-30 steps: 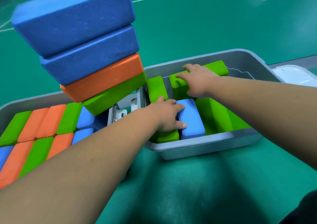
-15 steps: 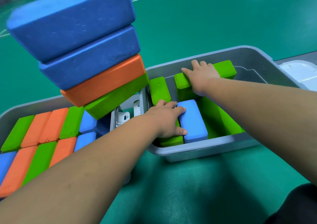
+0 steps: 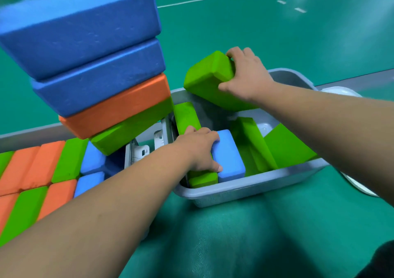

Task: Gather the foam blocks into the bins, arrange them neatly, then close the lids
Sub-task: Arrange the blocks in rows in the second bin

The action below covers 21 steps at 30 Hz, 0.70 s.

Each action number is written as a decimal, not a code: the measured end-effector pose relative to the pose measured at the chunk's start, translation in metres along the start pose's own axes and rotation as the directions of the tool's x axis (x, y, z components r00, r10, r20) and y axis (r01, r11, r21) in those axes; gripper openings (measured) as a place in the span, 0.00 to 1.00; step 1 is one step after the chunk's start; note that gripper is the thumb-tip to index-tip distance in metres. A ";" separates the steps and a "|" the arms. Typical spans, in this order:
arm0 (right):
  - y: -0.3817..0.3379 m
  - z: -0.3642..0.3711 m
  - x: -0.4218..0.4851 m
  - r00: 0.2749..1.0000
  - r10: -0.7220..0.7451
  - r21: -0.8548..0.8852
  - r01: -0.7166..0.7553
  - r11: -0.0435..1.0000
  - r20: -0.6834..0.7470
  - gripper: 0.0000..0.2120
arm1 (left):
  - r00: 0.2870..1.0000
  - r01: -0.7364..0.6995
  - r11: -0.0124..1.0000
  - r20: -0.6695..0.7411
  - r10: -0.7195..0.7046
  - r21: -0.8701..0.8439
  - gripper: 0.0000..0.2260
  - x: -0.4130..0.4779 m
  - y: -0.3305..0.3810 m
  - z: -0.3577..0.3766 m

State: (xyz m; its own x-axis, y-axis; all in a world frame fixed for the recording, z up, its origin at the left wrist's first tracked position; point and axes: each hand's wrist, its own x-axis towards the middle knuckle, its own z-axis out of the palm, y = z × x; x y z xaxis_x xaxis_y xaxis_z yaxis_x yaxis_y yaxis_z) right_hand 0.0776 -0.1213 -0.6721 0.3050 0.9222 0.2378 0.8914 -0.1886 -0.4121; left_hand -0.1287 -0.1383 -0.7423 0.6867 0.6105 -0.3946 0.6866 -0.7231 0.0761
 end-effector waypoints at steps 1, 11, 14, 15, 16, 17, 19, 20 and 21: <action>-0.005 -0.005 -0.001 1.000 0.007 0.044 -0.006 0.999 -0.028 0.37 | 1.000 -0.005 1.000 -0.009 0.005 -0.001 0.42 0.001 0.001 0.000; -0.029 0.005 -0.025 0.976 0.209 0.228 -0.189 0.955 -0.068 0.47 | 0.994 -0.068 0.995 -0.078 0.073 0.068 0.44 -0.004 0.003 0.003; -0.024 0.018 -0.032 0.966 0.259 0.190 -0.258 0.947 0.018 0.44 | 0.998 -0.041 0.998 -0.050 0.044 0.051 0.43 -0.007 0.000 0.004; -0.024 0.022 -0.034 0.965 0.260 0.165 -0.263 0.950 0.045 0.40 | 0.999 -0.031 0.998 -0.039 0.033 0.054 0.42 -0.009 -0.001 0.003; -0.024 0.024 -0.036 0.966 0.250 0.136 -0.257 0.957 0.067 0.36 | 0.999 -0.025 0.998 -0.031 0.026 0.058 0.42 -0.011 -0.001 0.002; -0.024 0.027 -0.038 0.966 0.243 0.117 -0.252 0.961 0.085 0.34 | 0.999 -0.024 0.998 -0.028 0.026 0.064 0.41 -0.012 0.000 0.001; -0.023 0.032 -0.041 0.957 0.263 0.106 -0.276 0.955 0.124 0.32 | 0.999 -0.029 0.997 -0.033 0.031 0.076 0.40 -0.015 0.001 0.000; -0.021 0.035 -0.044 0.949 0.274 0.079 -0.289 0.954 0.154 0.33 | 0.999 -0.029 0.996 -0.031 0.032 0.079 0.39 -0.015 0.001 -0.001; -0.020 0.038 -0.046 0.942 0.268 0.019 -0.277 0.961 0.203 0.34 | 0.999 -0.029 0.996 -0.026 0.031 0.081 0.39 -0.015 0.002 -0.002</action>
State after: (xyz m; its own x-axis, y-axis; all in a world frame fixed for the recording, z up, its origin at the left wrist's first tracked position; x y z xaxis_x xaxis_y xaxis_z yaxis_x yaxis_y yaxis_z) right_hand 0.0331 -0.1474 -0.7080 0.4581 0.8866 -0.0647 0.7656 -0.4304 -0.4781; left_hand -0.1372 -0.1481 -0.7344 0.7139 0.5960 -0.3678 0.6448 -0.7643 0.0131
